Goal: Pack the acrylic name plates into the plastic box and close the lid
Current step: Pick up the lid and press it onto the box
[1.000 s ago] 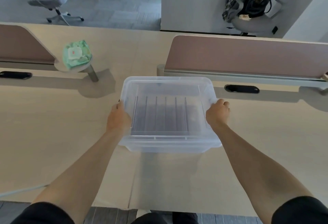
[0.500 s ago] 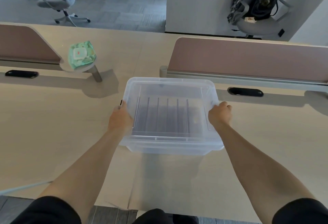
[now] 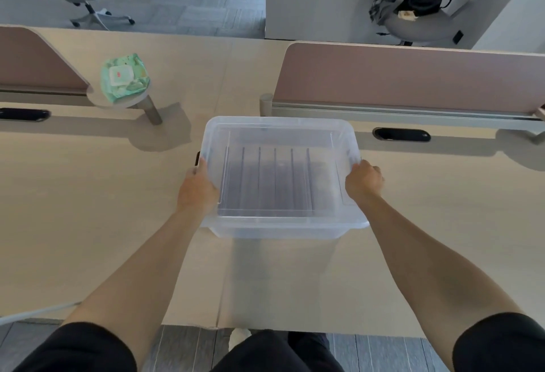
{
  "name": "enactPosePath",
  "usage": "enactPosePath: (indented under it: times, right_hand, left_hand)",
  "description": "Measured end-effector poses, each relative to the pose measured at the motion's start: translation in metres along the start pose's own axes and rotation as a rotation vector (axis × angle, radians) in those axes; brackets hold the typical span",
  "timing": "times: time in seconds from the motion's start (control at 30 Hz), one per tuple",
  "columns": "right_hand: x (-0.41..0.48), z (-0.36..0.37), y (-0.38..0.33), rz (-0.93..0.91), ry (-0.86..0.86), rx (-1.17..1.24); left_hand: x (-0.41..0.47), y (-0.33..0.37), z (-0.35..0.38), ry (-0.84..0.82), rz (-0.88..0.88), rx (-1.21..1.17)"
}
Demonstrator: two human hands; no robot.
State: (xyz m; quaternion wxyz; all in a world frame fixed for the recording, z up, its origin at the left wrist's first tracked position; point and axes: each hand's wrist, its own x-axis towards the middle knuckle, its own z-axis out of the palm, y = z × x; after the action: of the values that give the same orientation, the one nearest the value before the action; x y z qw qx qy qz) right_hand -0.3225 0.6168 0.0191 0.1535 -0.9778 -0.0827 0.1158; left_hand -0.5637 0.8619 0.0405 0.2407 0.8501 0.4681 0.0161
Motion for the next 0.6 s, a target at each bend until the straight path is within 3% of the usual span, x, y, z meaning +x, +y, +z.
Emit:
enactPosePath:
  times: [0.2,0.27,0.37,0.43,0.53,0.6]
  right_hand:
    - [0.004,-0.017,-0.008,0.070,-0.081,0.000]
    - [-0.005,-0.024,-0.017,0.096,-0.053,-0.152]
    - [-0.019,-0.023,-0.035,-0.240,0.042,-0.283]
    - [-0.022,-0.015,-0.051,-0.493,-0.055,-0.288]
    - [-0.019,0.003,-0.066,-0.595,-0.185,-0.373]
    - [-0.011,0.013,-0.067,-0.589,-0.178,-0.416]
  left_hand:
    - [0.015,0.012,-0.003,-0.037,-0.009,0.132]
    - [0.018,0.022,-0.005,-0.019,-0.016,0.214]
    - [0.024,0.036,0.004,0.090,0.257,0.277]
    - [0.029,0.051,0.016,0.062,0.447,0.280]
    - [0.033,0.068,0.036,-0.083,0.473,0.344]
    - [0.036,0.071,0.048,-0.093,0.460,0.427]
